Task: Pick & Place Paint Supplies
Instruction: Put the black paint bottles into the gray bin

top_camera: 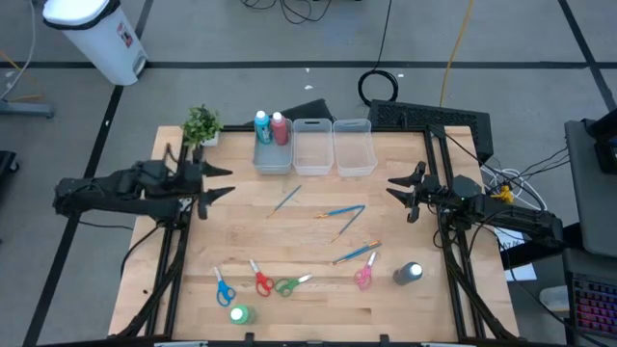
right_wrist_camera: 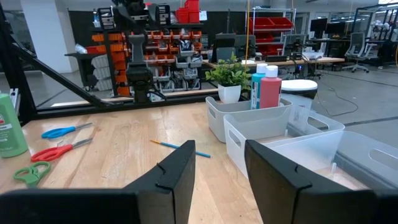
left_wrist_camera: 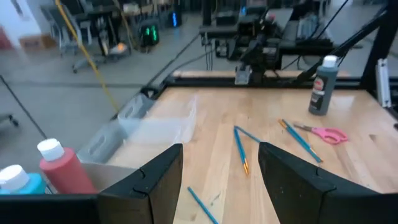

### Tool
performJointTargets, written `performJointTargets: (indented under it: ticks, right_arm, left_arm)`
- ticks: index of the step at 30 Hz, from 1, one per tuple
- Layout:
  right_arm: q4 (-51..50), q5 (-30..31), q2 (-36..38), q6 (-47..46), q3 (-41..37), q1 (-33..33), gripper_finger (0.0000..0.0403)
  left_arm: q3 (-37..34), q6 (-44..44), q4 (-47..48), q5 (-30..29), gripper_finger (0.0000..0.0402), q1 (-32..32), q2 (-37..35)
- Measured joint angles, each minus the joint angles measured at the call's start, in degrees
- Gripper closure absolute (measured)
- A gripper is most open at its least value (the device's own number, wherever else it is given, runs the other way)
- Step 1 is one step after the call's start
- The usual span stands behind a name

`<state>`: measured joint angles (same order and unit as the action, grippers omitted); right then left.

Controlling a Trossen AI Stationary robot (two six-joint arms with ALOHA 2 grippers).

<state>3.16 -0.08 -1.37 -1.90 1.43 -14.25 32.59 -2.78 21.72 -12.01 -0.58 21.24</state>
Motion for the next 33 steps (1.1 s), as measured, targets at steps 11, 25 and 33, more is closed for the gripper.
performJointTargets:
  ticks: [11, 25, 33]
  right_arm:
    - [0.0, 0.0, 0.0, 0.0, 0.0, 0.0, 0.0273]
    - [13.5, -5.0, -0.2, -15.0, 0.0, 1.8, 0.0273]
    - [24.8, -12.9, -2.5, -23.6, 0.0, 5.5, 0.0273]
  left_arm:
    - [-8.0, 0.5, -1.6, 0.1, 0.0183, -0.4, -13.0]
    - [-8.5, 5.9, 2.0, 0.1, 0.0183, -0.4, -17.1]
    - [-8.5, 7.4, 1.7, 0.0, 0.0183, -0.4, -17.0]
